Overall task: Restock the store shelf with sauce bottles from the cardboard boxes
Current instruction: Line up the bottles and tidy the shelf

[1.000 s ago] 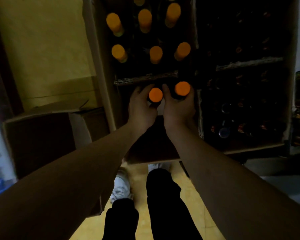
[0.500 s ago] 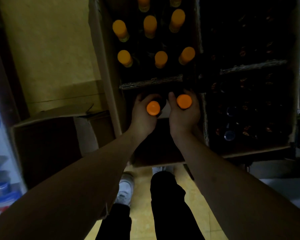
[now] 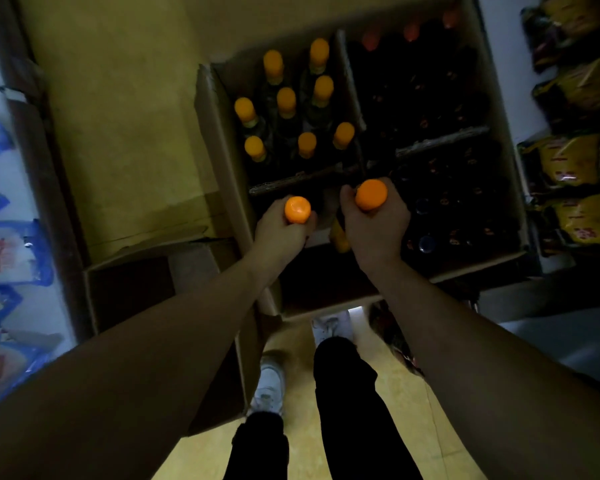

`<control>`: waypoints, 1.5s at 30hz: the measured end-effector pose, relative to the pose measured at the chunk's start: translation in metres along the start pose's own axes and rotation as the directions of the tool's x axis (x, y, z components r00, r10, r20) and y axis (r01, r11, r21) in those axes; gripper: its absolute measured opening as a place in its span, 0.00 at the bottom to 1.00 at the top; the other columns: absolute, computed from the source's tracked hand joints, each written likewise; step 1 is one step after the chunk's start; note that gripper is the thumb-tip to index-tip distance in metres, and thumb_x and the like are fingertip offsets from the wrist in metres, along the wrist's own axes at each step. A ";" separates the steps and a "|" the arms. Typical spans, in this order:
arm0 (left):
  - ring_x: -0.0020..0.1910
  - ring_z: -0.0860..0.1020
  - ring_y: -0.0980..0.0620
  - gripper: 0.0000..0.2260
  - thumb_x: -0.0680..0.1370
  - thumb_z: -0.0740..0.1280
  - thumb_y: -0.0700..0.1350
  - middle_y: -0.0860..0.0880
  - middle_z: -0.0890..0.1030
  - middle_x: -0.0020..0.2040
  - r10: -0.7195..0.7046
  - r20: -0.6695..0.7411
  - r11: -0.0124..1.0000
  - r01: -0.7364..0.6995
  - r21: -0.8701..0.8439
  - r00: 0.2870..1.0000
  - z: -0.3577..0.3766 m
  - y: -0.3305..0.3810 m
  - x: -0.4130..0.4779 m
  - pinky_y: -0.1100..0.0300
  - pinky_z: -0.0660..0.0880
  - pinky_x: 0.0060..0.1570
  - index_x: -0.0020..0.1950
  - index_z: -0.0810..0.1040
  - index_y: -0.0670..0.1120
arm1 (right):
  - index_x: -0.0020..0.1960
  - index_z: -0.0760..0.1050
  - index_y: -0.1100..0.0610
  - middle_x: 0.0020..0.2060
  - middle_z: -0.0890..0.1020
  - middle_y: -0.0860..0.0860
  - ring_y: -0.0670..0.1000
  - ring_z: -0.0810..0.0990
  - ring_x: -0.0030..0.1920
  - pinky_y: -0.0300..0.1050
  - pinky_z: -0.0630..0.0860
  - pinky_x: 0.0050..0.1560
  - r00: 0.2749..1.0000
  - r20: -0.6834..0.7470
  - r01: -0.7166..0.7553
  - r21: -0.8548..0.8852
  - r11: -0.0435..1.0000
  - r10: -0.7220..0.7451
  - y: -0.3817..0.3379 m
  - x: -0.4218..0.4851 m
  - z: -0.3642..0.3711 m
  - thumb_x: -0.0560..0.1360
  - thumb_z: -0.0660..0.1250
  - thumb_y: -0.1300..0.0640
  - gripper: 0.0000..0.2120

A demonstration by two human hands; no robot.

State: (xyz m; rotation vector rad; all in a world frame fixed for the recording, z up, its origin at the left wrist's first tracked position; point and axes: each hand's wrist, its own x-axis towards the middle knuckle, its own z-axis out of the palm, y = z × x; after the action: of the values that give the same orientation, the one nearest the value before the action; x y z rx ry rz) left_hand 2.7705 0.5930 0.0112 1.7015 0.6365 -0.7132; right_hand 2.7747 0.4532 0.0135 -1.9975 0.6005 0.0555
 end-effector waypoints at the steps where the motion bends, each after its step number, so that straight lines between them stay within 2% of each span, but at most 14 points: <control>1: 0.60 0.80 0.47 0.20 0.72 0.71 0.58 0.51 0.82 0.60 0.017 0.013 1.000 -0.017 0.022 1.000 -0.004 0.011 -0.011 0.42 0.76 0.64 0.62 0.80 0.55 | 0.39 0.70 0.48 0.33 0.76 0.41 0.35 0.77 0.37 0.26 0.68 0.40 1.000 0.006 -0.002 0.007 1.000 0.002 -0.014 -0.005 -0.009 0.77 0.75 0.57 0.15; 3: 0.57 0.81 0.48 0.21 0.70 0.72 0.64 0.51 0.84 0.55 0.061 0.028 0.996 -0.063 0.063 0.998 -0.013 0.037 -0.031 0.45 0.77 0.62 0.56 0.82 0.52 | 0.38 0.71 0.48 0.34 0.77 0.43 0.38 0.77 0.37 0.34 0.71 0.41 1.000 0.010 -0.029 0.046 0.998 0.029 -0.047 -0.015 -0.029 0.76 0.75 0.56 0.14; 5: 0.46 0.79 0.50 0.14 0.76 0.73 0.59 0.51 0.81 0.40 0.121 0.032 0.989 -0.123 0.082 0.992 -0.022 0.074 -0.063 0.53 0.75 0.52 0.40 0.79 0.50 | 0.37 0.73 0.50 0.33 0.78 0.46 0.45 0.77 0.37 0.45 0.75 0.43 0.999 0.021 -0.032 0.083 0.996 0.030 -0.081 -0.026 -0.052 0.76 0.74 0.55 0.14; 7: 0.37 0.75 0.53 0.19 0.79 0.73 0.54 0.55 0.75 0.31 0.176 0.019 0.979 -0.177 0.099 0.984 -0.032 0.110 -0.096 0.58 0.69 0.42 0.32 0.72 0.52 | 0.33 0.70 0.51 0.30 0.75 0.47 0.48 0.75 0.35 0.50 0.73 0.40 0.999 0.041 -0.008 0.100 0.995 0.003 -0.118 -0.039 -0.078 0.76 0.74 0.55 0.17; 9: 0.33 0.73 0.54 0.21 0.80 0.72 0.55 0.53 0.73 0.30 0.249 0.045 0.961 -0.253 0.109 0.967 -0.041 0.151 -0.136 0.58 0.67 0.38 0.32 0.70 0.48 | 0.31 0.67 0.53 0.27 0.72 0.48 0.48 0.71 0.31 0.48 0.70 0.36 0.999 0.038 0.012 0.134 0.991 -0.017 -0.158 -0.054 -0.106 0.77 0.74 0.56 0.21; 12: 0.33 0.75 0.53 0.20 0.80 0.70 0.58 0.46 0.77 0.36 0.347 0.086 0.927 -0.356 0.122 0.934 -0.053 0.209 -0.196 0.59 0.69 0.38 0.39 0.77 0.43 | 0.33 0.70 0.61 0.28 0.71 0.56 0.51 0.70 0.30 0.50 0.68 0.34 0.999 -0.027 0.047 0.189 0.981 -0.043 -0.222 -0.080 -0.154 0.77 0.74 0.54 0.20; 16: 0.24 0.74 0.57 0.25 0.78 0.71 0.61 0.53 0.76 0.24 0.460 0.051 0.875 -0.462 0.142 0.887 -0.058 0.286 -0.284 0.57 0.69 0.34 0.29 0.78 0.44 | 0.34 0.74 0.69 0.28 0.78 0.61 0.55 0.77 0.30 0.52 0.75 0.37 0.979 -0.182 0.139 0.263 0.955 -0.092 -0.310 -0.117 -0.234 0.78 0.73 0.50 0.24; 19: 0.26 0.75 0.51 0.27 0.76 0.73 0.61 0.51 0.76 0.24 0.538 0.080 0.832 -0.544 0.104 0.839 -0.059 0.345 -0.361 0.55 0.70 0.36 0.26 0.77 0.43 | 0.36 0.73 0.73 0.33 0.78 0.68 0.58 0.76 0.31 0.53 0.74 0.36 0.957 -0.249 0.222 0.306 0.926 -0.147 -0.376 -0.146 -0.301 0.74 0.73 0.44 0.30; 21: 0.30 0.77 0.47 0.26 0.75 0.75 0.60 0.47 0.79 0.27 0.608 0.116 0.783 -0.618 0.075 0.785 -0.057 0.380 -0.416 0.52 0.72 0.39 0.28 0.78 0.41 | 0.35 0.72 0.74 0.34 0.77 0.71 0.56 0.74 0.32 0.53 0.73 0.37 0.950 -0.253 0.261 0.313 0.913 -0.184 -0.419 -0.170 -0.349 0.71 0.73 0.42 0.33; 26: 0.28 0.78 0.50 0.26 0.77 0.75 0.55 0.48 0.80 0.26 0.777 0.151 0.612 -0.789 0.045 0.611 -0.039 0.444 -0.561 0.56 0.75 0.39 0.22 0.76 0.46 | 0.25 0.72 0.58 0.23 0.77 0.57 0.52 0.76 0.25 0.43 0.73 0.32 0.932 -0.275 0.327 0.352 0.877 -0.237 -0.508 -0.256 -0.459 0.76 0.75 0.54 0.24; 30: 0.32 0.79 0.45 0.28 0.75 0.76 0.57 0.46 0.80 0.27 0.846 0.151 0.521 -0.853 -0.024 0.512 -0.022 0.473 -0.664 0.47 0.78 0.45 0.18 0.75 0.47 | 0.24 0.71 0.54 0.24 0.77 0.59 0.56 0.77 0.28 0.51 0.75 0.36 0.901 -0.329 0.390 0.331 0.859 -0.282 -0.545 -0.324 -0.538 0.74 0.77 0.53 0.24; 35: 0.32 0.80 0.43 0.23 0.67 0.77 0.61 0.40 0.81 0.30 0.909 0.211 0.388 -0.915 -0.110 0.360 0.004 0.494 -0.784 0.44 0.79 0.47 0.24 0.77 0.46 | 0.28 0.73 0.55 0.26 0.79 0.59 0.56 0.78 0.30 0.55 0.78 0.44 0.862 -0.412 0.443 0.333 0.832 -0.294 -0.578 -0.416 -0.638 0.71 0.77 0.52 0.19; 40: 0.32 0.80 0.42 0.22 0.64 0.77 0.62 0.40 0.82 0.30 0.935 0.289 0.268 -0.944 -0.191 0.207 0.049 0.516 -0.883 0.41 0.80 0.47 0.26 0.77 0.45 | 0.31 0.73 0.59 0.26 0.79 0.60 0.58 0.77 0.32 0.54 0.75 0.43 0.788 -0.543 0.499 0.290 0.817 -0.289 -0.596 -0.496 -0.728 0.70 0.76 0.54 0.16; 45: 0.33 0.81 0.43 0.21 0.71 0.78 0.57 0.42 0.81 0.29 0.897 0.437 0.230 -0.912 -0.341 0.063 0.116 0.519 -0.952 0.47 0.77 0.46 0.30 0.77 0.44 | 0.45 0.75 0.65 0.25 0.78 0.59 0.57 0.77 0.26 0.54 0.75 0.40 0.682 -0.710 0.509 0.289 0.811 -0.175 -0.580 -0.563 -0.795 0.71 0.77 0.58 0.13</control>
State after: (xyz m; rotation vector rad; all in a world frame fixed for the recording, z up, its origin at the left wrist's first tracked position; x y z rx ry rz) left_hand 2.4951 0.3143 1.0287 1.3847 -0.9413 -0.1917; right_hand 2.3653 0.2155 1.0437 -1.5738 0.5692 -1.0011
